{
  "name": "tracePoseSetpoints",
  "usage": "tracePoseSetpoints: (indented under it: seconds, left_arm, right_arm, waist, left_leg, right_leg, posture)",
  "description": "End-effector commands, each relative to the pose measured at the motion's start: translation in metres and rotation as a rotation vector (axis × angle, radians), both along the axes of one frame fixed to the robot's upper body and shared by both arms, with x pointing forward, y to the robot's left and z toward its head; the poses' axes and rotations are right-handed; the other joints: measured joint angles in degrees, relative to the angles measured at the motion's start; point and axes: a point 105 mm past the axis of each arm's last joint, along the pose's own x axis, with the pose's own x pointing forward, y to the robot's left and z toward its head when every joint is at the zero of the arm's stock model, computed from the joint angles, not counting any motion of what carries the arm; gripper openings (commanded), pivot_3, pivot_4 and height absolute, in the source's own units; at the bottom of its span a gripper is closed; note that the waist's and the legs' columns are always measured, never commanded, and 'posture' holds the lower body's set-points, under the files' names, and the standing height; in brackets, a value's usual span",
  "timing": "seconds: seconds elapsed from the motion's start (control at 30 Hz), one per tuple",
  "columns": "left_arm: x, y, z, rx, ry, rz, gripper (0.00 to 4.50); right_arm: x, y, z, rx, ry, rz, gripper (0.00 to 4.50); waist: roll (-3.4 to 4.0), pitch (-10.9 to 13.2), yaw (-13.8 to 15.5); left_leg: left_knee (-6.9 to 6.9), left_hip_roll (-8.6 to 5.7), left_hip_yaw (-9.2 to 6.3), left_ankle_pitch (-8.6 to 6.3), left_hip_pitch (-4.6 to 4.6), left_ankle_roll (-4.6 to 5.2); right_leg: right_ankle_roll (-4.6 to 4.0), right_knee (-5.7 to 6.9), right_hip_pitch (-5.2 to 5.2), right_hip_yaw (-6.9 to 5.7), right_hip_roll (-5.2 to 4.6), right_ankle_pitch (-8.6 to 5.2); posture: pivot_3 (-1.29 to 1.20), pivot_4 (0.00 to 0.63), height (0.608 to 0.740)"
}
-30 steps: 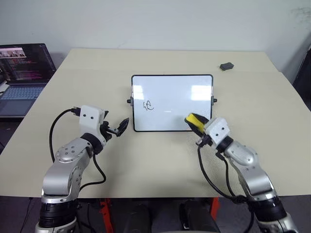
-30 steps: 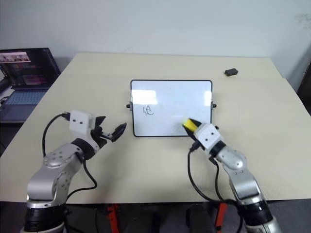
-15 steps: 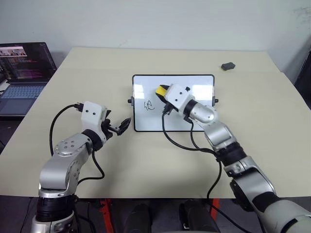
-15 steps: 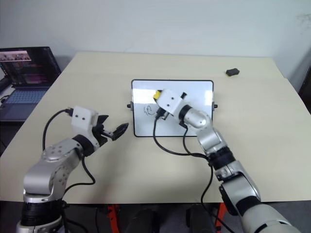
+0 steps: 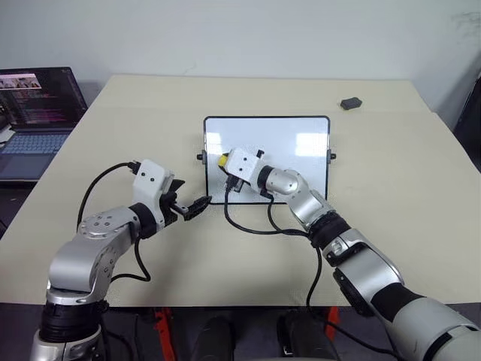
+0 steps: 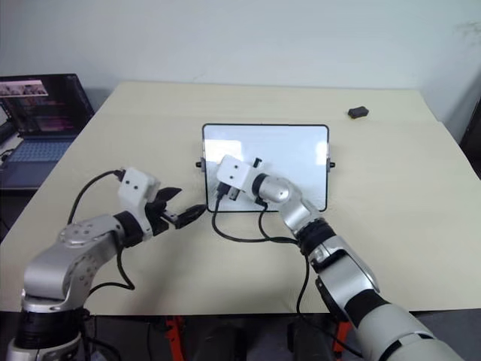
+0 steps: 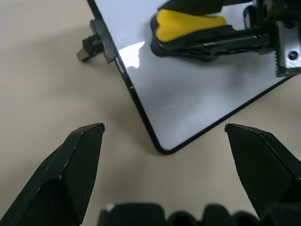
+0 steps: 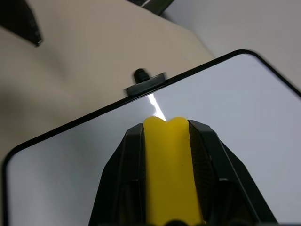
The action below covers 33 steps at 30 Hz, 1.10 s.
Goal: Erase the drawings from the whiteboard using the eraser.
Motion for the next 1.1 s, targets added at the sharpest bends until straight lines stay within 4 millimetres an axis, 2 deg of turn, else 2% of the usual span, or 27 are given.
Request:
tracePoseSetpoints:
  seconds: [0.03,0.13,0.23,0.37,0.43,0.5,0.53,0.63,0.7,0.8,0.97,1.03,1.1]
  left_arm:
    - [0.001,0.003,0.011,0.018,-0.044,-0.004,4.50]
    - [0.002,0.003,0.012,0.021,-0.047,-0.003,4.50]
    - [0.002,0.005,0.010,0.024,-0.044,-0.001,4.50]
    - [0.000,0.005,0.007,0.025,-0.038,0.000,4.50]
    - [-0.001,0.005,0.005,0.022,-0.032,0.001,4.50]
    - [-0.003,0.004,0.002,0.022,-0.027,-0.001,4.50]
    - [-0.003,0.004,0.002,0.022,-0.027,-0.002,4.50]
    - [-0.004,0.003,0.002,0.022,-0.028,-0.006,4.50]
    - [-0.004,0.002,0.002,0.022,-0.029,-0.008,4.50]
    - [-0.005,0.001,0.002,0.022,-0.031,-0.011,4.50]
    - [-0.005,0.000,0.002,0.018,-0.034,-0.013,4.50]
    - [-0.005,0.000,0.002,0.018,-0.034,-0.015,4.50]
    - [-0.004,-0.001,0.002,0.016,-0.033,-0.019,4.50]
  right_arm:
    - [-0.007,-0.017,-0.040,-0.121,0.119,-0.001,0.97]
    - [-0.016,-0.014,-0.032,-0.121,0.093,0.055,0.97]
    - [-0.021,-0.007,-0.002,-0.055,0.009,0.101,0.97]
    - [-0.025,0.001,0.061,0.126,-0.159,0.132,0.97]
    - [-0.017,-0.002,0.090,0.215,-0.233,0.082,0.97]
    - [0.000,-0.011,0.101,0.251,-0.277,-0.017,0.97]
    - [0.007,-0.015,0.100,0.249,-0.280,-0.054,0.97]
    - [0.028,-0.024,0.080,0.210,-0.229,-0.150,0.97]
    - [0.030,-0.024,0.063,0.182,-0.189,-0.154,0.97]
    - [0.026,-0.021,0.031,0.120,-0.129,-0.118,0.97]
    - [0.007,-0.020,-0.021,0.010,-0.031,-0.032,0.97]
    - [-0.001,-0.019,-0.034,-0.016,0.002,-0.001,0.97]
    - [-0.005,-0.018,-0.039,-0.030,0.019,0.023,0.97]
  waist:
    - [-0.03,0.0,0.0]
    - [-0.01,0.0,0.0]
    - [0.04,0.0,0.0]
    - [0.06,0.1,0.0]
    - [0.07,0.1,-0.4]
    - [0.07,0.1,-0.7]
    - [0.05,0.1,-0.8]
    - [0.00,0.1,-0.7]
    - [0.00,0.1,-0.6]
    - [0.00,0.1,-0.8]
    - [-0.04,0.0,-1.2]
    - [-0.05,0.0,-1.3]
    - [-0.02,0.0,-1.3]
  left_leg:
    - [0.02,0.00,-0.03,0.01,0.05,-0.01]
    - [0.03,0.00,-0.04,0.03,0.33,-0.01]
    - [-0.03,0.00,-0.06,0.02,0.72,-0.01]
    - [-0.08,0.01,-0.06,0.01,0.69,-0.02]
    - [-0.09,0.02,-0.04,0.00,0.59,-0.03]
    - [-0.09,0.03,-0.03,0.00,0.42,-0.04]
    - [-0.09,0.03,-0.03,0.00,0.30,-0.04]
    - [-0.06,0.03,-0.05,0.01,-0.06,-0.05]
    - [-0.07,0.01,-0.04,0.01,-0.14,-0.05]
    - [-0.06,-0.01,0.07,0.00,-0.22,-0.04]
    - [-0.06,0.01,0.05,0.01,-0.03,-0.03]
    - [-0.05,0.02,0.05,0.01,0.09,-0.03]
    - [-0.04,0.03,0.04,0.02,0.34,-0.02]
  right_leg:
    - [-0.01,0.00,0.06,-0.03,0.00,0.01]
    - [-0.01,-0.01,0.41,-0.04,0.00,0.01]
    - [0.00,-0.08,0.81,-0.05,0.01,0.00]
    - [0.00,-0.11,0.76,-0.04,0.01,-0.01]
    - [-0.01,-0.11,0.62,-0.02,0.02,-0.02]
    - [-0.02,-0.08,0.43,-0.02,0.02,-0.02]
    - [-0.02,-0.05,0.29,-0.02,0.02,-0.02]
    - [-0.04,-0.04,-0.07,-0.04,0.01,0.00]
    - [-0.04,-0.10,-0.08,-0.03,-0.01,0.00]
    - [-0.04,-0.13,-0.17,0.07,-0.03,0.00]
    - [-0.04,-0.03,-0.05,0.04,-0.01,0.00]
    - [-0.04,0.02,0.06,0.04,0.00,0.00]
    - [-0.03,0.02,0.34,0.03,0.02,0.00]
  posture:
    - [0.00,0.150,0.740]
    - [0.00,0.150,0.740]
    - [0.00,0.150,0.740]
    - [0.00,0.150,0.740]
    - [0.00,0.150,0.740]
    - [0.00,0.150,0.740]
    - [0.00,0.150,0.740]
    - [0.00,0.150,0.740]
    - [0.00,0.150,0.740]
    - [0.00,0.150,0.740]
    - [0.00,0.150,0.740]
    - [0.00,0.150,0.740]
    - [0.00,0.150,0.740]
